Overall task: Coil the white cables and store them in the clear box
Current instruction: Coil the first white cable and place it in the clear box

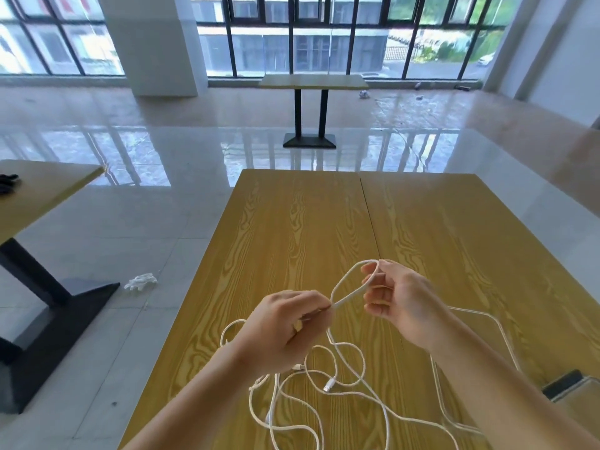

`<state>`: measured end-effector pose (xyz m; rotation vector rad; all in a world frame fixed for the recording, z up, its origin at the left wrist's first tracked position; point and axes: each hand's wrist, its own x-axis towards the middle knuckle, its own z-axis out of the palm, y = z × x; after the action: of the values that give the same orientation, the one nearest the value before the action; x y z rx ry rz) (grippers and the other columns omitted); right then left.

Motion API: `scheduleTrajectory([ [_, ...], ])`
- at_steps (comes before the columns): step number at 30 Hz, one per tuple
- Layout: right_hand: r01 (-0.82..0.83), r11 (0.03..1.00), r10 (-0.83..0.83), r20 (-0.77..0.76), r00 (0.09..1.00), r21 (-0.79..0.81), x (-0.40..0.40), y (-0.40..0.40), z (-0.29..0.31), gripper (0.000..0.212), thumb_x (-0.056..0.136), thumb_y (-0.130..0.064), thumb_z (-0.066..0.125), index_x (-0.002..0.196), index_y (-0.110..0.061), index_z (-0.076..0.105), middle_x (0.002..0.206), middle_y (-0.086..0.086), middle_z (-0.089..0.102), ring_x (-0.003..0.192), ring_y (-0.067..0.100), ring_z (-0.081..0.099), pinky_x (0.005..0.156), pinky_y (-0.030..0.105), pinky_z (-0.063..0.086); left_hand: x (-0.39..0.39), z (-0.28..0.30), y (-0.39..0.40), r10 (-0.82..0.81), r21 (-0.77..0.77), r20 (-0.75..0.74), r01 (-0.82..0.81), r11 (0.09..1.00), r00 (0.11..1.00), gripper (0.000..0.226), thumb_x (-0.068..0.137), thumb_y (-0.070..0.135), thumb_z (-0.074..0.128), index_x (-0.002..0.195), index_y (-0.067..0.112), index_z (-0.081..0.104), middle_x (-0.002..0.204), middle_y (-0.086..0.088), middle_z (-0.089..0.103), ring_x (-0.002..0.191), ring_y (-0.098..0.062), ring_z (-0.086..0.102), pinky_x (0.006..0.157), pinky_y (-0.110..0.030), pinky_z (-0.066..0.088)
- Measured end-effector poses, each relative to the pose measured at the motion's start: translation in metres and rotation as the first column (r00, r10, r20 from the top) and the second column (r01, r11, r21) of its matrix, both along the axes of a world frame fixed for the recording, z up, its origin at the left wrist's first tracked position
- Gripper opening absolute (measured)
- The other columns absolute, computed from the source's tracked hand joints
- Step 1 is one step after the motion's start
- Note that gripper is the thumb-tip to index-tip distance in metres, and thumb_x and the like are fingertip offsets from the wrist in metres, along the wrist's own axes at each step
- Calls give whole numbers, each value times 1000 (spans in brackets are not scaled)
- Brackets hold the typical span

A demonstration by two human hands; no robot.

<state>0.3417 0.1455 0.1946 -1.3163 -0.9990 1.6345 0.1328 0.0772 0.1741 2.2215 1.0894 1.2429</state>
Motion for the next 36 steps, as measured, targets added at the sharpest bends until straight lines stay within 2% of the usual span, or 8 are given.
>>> scheduleTrajectory([
  [6, -186, 975, 156, 217, 964, 125, -8, 15, -3, 19, 97, -16, 56, 103, -22, 73, 116, -3, 67, 111, 15, 59, 95, 39, 50, 27, 43, 27, 30, 42, 203, -39, 998, 979, 27, 92, 16, 58, 66, 10, 57, 61, 0, 54, 55, -15, 48, 53, -29, 43],
  [11, -234, 958, 190, 242, 951, 167, -30, 16, -8, 14, 90, -18, 65, 103, -19, 60, 123, 4, 66, 114, 20, 60, 107, 46, 45, 40, 70, 43, 73, -112, 468, -23, 993, 881, 32, 89, 27, 60, 70, 2, 64, 77, 0, 63, 73, -9, 58, 68, -22, 46],
  [15, -253, 955, 206, 265, 942, 155, -53, 6, -13, 19, 93, -19, 65, 107, -18, 52, 110, -4, 69, 105, 17, 65, 86, 30, 52, 40, 87, 52, 107, -240, 606, 53, 969, 788, 17, 88, 14, 64, 73, 9, 66, 87, 8, 70, 85, -9, 63, 76, -28, 50],
  [21, -370, 910, 305, 303, 903, 186, -74, -15, -17, 12, 99, -6, 51, 109, -13, 49, 75, 7, 60, 58, 14, 61, 67, 33, 60, 23, 98, 63, 212, -359, 673, 62, 931, 709, 17, 85, 26, 60, 70, 26, 68, 117, 2, 71, 113, -8, 64, 100, -36, 48],
  [24, -477, 843, 353, 414, 839, 248, -70, -24, -14, 15, 102, -12, 46, 110, -21, 55, 66, -3, 49, 47, 4, 41, 45, 20, 41, 9, 98, 72, 263, -401, 666, 37, 915, 697, 11, 91, 24, 61, 84, 16, 66, 117, 2, 69, 106, -5, 64, 100, -35, 46],
  [28, -571, 752, 326, 568, 756, 330, -56, -28, 2, 22, 105, -18, 44, 119, -26, 59, 61, -8, 48, 40, 2, 35, 41, 15, 31, -6, 100, 88, 354, -465, 603, -46, 884, 714, 12, 99, 14, 54, 88, 15, 59, 110, 2, 66, 103, -10, 61, 95, -36, 45],
  [31, -638, 671, 264, 683, 681, 378, -43, -26, 17, 24, 104, -20, 47, 116, -21, 67, 62, -7, 52, 42, 3, 38, 45, 17, 34, -10, 102, 96, 419, -517, 580, -82, 852, 698, 21, 99, 20, 54, 80, 25, 63, 104, -5, 62, 102, -19, 60, 94, -43, 45],
  [36, -713, 604, 233, 776, 586, 356, -26, -23, 48, 29, 102, -25, 50, 124, -25, 68, 77, -9, 70, 49, 1, 51, 52, 17, 47, -7, 99, 104, 543, -636, 541, -109, 764, 642, 23, 100, 38, 52, 98, 15, 53, 106, -6, 69, 104, -26, 68, 87, -49, 54],
])
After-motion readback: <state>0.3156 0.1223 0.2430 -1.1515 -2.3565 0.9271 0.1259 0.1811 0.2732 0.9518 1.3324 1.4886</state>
